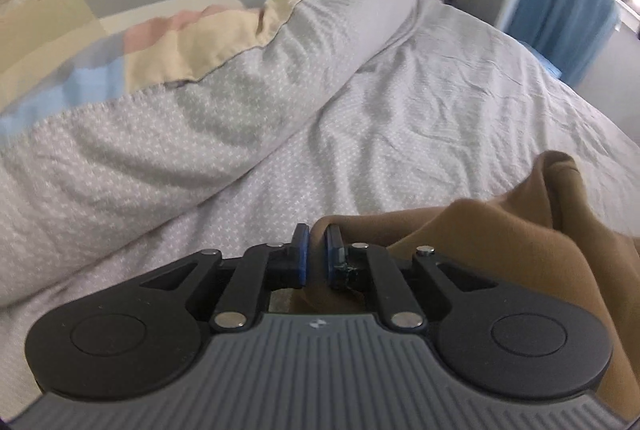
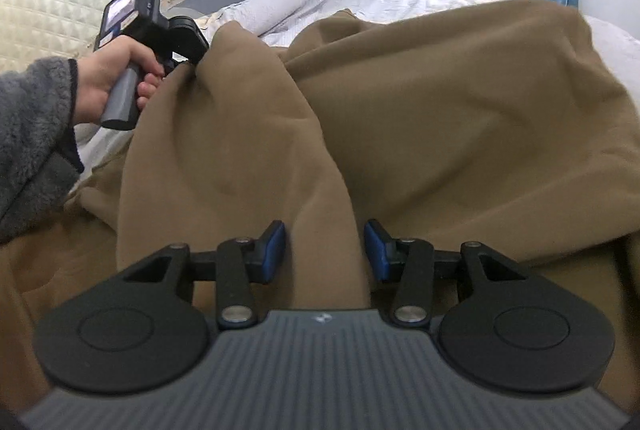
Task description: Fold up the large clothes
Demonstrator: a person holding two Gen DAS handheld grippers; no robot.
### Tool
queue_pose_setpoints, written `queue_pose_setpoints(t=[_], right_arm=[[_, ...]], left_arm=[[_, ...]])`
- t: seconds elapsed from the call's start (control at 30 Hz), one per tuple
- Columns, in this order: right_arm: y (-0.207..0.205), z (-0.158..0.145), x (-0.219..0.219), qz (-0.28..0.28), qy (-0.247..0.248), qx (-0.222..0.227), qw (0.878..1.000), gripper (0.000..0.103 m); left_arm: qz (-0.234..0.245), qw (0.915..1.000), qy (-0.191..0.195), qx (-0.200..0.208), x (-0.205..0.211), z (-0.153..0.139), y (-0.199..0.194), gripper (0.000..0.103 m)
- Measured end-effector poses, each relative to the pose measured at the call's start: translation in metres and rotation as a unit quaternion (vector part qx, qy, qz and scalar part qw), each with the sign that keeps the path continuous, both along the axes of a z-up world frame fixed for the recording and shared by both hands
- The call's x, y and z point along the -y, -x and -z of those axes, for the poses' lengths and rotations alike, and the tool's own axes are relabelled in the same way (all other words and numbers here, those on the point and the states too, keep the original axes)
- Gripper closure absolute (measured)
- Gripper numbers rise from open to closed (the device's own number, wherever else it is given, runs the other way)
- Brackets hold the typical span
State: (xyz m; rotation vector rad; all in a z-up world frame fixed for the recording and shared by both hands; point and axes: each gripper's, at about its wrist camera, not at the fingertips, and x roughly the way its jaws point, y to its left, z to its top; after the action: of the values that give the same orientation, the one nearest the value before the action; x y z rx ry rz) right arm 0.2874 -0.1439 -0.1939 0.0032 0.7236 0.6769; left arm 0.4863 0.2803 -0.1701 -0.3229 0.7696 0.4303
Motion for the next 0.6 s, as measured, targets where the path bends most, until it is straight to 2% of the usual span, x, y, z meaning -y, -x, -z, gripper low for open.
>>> queue_pose_setpoints(t=[0.07,0.13,0.2,0.3,0.43,0.6], right_arm=[[-0.007,0.002,0.005,0.004,-0.018,-0.016,1.000,0.057],[-0.012,0.003,0.008,0.008,-0.034,-0.029,0.999,0.057],[-0.011,0.001,0.009,0.008,-0.037,-0.029,0.999,0.057],[-0.007,-0.002,0.011,0.012,-0.038,-0.029,0.999,0.057],[-0.003,-0.008,0.020,0.025,-0.044,-0.028,0.998,0.057],[0.013,-0.027,0.037,0.047,-0.059,-0.020,0.997,0.056]], left_arm=[[0.001,0.9998,0.018,0.004,-0.004,-0.009,0.013,0.082],[0.004,0.9991,0.041,0.013,-0.007,-0.022,0.032,0.067],[0.005,0.9980,0.057,0.028,-0.007,-0.035,0.057,0.061],[0.009,0.9940,0.098,0.048,-0.002,-0.054,0.106,0.061],[0.024,0.9900,0.127,0.057,0.016,-0.070,0.174,0.061],[0.030,0.9856,0.161,0.044,0.035,-0.069,0.243,0.061]])
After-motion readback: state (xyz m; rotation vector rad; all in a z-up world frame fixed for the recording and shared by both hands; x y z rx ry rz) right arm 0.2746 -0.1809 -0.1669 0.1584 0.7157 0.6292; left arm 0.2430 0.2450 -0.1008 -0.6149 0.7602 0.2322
